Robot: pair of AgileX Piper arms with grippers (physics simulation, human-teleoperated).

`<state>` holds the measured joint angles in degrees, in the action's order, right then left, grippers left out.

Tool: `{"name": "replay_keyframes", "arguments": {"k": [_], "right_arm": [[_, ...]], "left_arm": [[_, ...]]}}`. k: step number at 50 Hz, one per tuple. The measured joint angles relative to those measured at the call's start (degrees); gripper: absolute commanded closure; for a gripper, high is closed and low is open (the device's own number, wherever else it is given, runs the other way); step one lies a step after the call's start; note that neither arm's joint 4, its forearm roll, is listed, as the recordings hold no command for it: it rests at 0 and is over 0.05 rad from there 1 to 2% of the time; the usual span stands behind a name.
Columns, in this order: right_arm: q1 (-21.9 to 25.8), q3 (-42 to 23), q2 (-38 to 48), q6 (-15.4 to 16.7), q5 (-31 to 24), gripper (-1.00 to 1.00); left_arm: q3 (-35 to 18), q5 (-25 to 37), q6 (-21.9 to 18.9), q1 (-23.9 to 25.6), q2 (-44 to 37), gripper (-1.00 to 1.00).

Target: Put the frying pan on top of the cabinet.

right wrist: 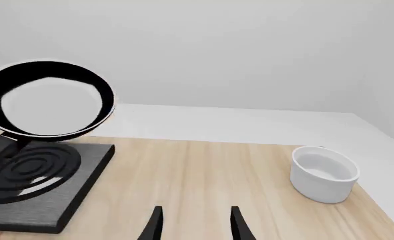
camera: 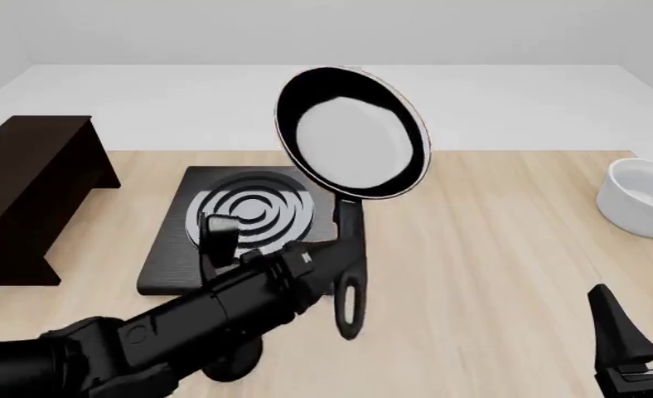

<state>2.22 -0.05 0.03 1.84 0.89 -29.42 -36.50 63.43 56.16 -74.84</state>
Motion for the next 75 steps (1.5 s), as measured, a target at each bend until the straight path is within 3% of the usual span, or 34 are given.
{"name": "replay_keyframes", "arguments": {"k": [18,36,55,75], "right_arm": [[0.07,0.01,0.03,0.06,0.09,-1.0],[0.27,-0.15,0.02,0.25,-0.08,-1.0],[0.49,-0.09,0.06,0.69,-0.04,-1.0],[0.64,0.01,0.06,0.99,-0.14,-1.0]], "left_arm": [[-1.16,15.28,-4.67,-13.19,18.62,1.0],[-2.03,21.83,-4.89,-28.2,28.86,1.0],[1.63,20.05,0.98,-41.99,32.22,1.0],[6.21,13.46,6.32,-50.75,28.52,1.0]]}}
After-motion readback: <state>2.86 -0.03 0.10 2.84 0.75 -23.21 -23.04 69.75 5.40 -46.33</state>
